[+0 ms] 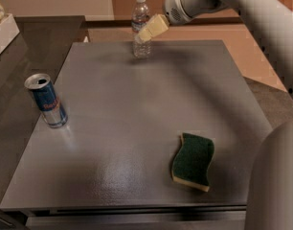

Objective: Move water bottle near sponge

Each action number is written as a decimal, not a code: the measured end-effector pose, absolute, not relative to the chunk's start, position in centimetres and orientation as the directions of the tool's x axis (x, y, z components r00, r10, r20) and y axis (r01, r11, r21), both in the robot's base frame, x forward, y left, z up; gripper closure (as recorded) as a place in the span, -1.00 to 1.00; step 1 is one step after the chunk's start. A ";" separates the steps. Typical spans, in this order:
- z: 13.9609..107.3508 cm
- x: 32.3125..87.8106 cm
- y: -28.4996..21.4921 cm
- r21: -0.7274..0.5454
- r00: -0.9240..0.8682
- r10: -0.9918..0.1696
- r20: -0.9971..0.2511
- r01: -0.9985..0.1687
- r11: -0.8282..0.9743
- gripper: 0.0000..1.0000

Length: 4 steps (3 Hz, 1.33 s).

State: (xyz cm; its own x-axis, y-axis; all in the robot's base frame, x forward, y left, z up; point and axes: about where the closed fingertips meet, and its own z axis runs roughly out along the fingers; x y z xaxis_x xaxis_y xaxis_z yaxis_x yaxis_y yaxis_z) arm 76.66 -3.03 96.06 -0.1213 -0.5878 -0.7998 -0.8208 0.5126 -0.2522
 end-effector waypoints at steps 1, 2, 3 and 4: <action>95.3 78.8 -2.3 -0.230 -0.148 -0.572 -0.807 -0.813 0.535 -1.00; 95.2 79.6 -1.6 -0.224 -0.149 -0.563 -0.813 -0.812 0.539 -1.00; 95.4 80.2 -1.0 -0.212 -0.151 -0.548 -0.822 -0.814 0.541 -1.00; 95.6 80.5 -0.4 -0.193 -0.158 -0.539 -0.828 -0.821 0.538 -0.66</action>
Offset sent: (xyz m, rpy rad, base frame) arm 0.0322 0.0090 -0.0026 0.0102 0.0005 -0.0437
